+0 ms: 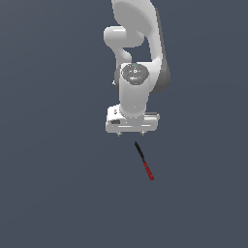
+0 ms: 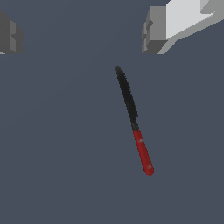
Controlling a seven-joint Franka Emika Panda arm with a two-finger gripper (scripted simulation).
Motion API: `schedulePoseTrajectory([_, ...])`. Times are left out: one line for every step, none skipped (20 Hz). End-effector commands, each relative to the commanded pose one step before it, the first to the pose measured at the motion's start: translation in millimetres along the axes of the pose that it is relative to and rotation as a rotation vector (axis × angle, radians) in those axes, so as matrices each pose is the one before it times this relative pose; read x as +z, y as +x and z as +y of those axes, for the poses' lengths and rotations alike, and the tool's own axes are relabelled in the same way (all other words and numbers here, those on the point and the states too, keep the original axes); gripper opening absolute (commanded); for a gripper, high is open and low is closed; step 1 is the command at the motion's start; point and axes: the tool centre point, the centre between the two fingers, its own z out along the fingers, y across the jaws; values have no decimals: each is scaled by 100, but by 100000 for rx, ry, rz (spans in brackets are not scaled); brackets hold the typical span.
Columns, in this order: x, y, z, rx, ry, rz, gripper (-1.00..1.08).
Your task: Pick up the object and move it to a goal position.
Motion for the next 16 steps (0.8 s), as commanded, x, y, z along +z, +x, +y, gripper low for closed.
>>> schedulePoseTrajectory([48,-67,270,1155,-13,-283,100])
schedulePoseTrajectory([-32,-32,30,152,15,-23,100])
schedulePoseTrajectory([-13,-2,-9,-45,5,18,100])
schedulePoseTrajectory([19,30,-46,-203,-11,41,100])
schedulePoseTrajectory([57,59,-58,-288,-26,46,100])
schedulePoseTrajectory([93,87,-75,-373,-41,50,100])
schedulePoseTrajectory([129,114,-96,-472,-56,56,100])
schedulePoseTrajectory([166,143,-113,-566,-69,64,100])
schedulePoseTrajectory([202,170,-131,-664,-81,72,100])
schedulePoseTrajectory([237,197,-150,-765,-90,83,100])
schedulePoseTrajectory([270,224,-179,-892,-99,99,100])
schedulePoseTrajectory([308,253,-204,-1024,-104,118,100])
schedulePoseTrajectory([345,281,-233,-1157,-108,137,100])
schedulePoseTrajectory([384,307,-256,-1267,-109,151,100])
schedulePoseTrajectory([426,332,-277,-1372,-109,163,100])
schedulePoseTrajectory([469,357,-301,-1487,-106,178,100])
